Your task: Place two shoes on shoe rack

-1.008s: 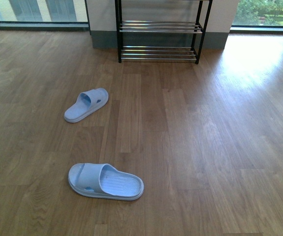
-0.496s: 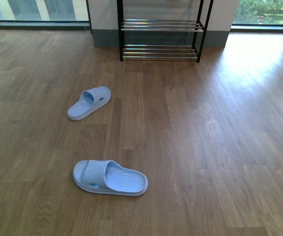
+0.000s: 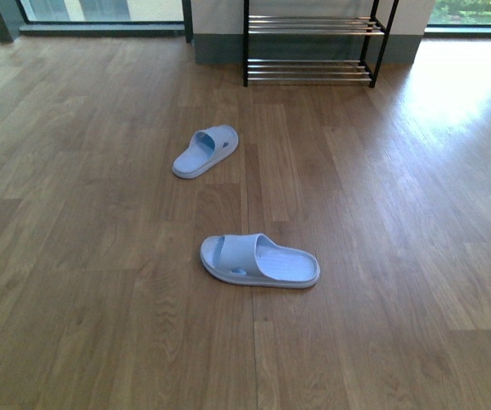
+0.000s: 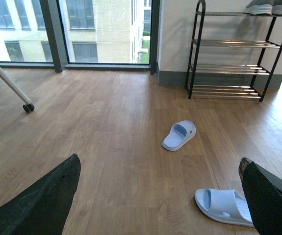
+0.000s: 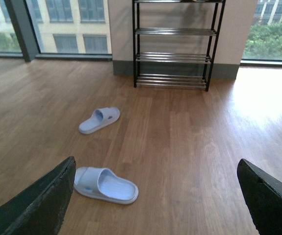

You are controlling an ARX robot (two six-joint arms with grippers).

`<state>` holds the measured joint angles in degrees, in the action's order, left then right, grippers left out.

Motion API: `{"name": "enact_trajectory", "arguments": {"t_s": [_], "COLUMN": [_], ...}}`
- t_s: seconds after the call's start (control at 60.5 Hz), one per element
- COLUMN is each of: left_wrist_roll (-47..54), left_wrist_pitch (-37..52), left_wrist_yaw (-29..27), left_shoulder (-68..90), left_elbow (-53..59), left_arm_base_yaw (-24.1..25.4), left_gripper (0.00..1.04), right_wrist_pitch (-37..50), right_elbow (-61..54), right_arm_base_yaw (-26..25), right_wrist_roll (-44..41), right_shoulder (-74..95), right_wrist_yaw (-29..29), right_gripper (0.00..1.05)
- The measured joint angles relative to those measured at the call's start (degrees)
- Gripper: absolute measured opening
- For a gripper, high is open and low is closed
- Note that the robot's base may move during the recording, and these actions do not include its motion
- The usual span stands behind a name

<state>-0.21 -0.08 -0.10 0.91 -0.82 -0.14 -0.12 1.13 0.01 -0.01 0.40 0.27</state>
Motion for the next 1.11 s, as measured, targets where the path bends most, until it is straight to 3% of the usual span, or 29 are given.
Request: {"name": "enact_trajectory", "arguments": {"t_s": [1.107], "left_wrist_roll": [0.0], "left_wrist_pitch": [0.0], "left_wrist_yaw": [0.1], "left_shoulder": [0.0], "left_elbow": [0.0], "left_arm_base_yaw": [0.0], "left_gripper": [0.95], "right_wrist_pitch": [0.1], "right_elbow": [0.0], "right_arm_base_yaw": [0.0], "right_wrist_roll": [0.0], "right_shoulder": [-0.2], "right_wrist_yaw": [-0.3], "right_gripper": [0.95]}}
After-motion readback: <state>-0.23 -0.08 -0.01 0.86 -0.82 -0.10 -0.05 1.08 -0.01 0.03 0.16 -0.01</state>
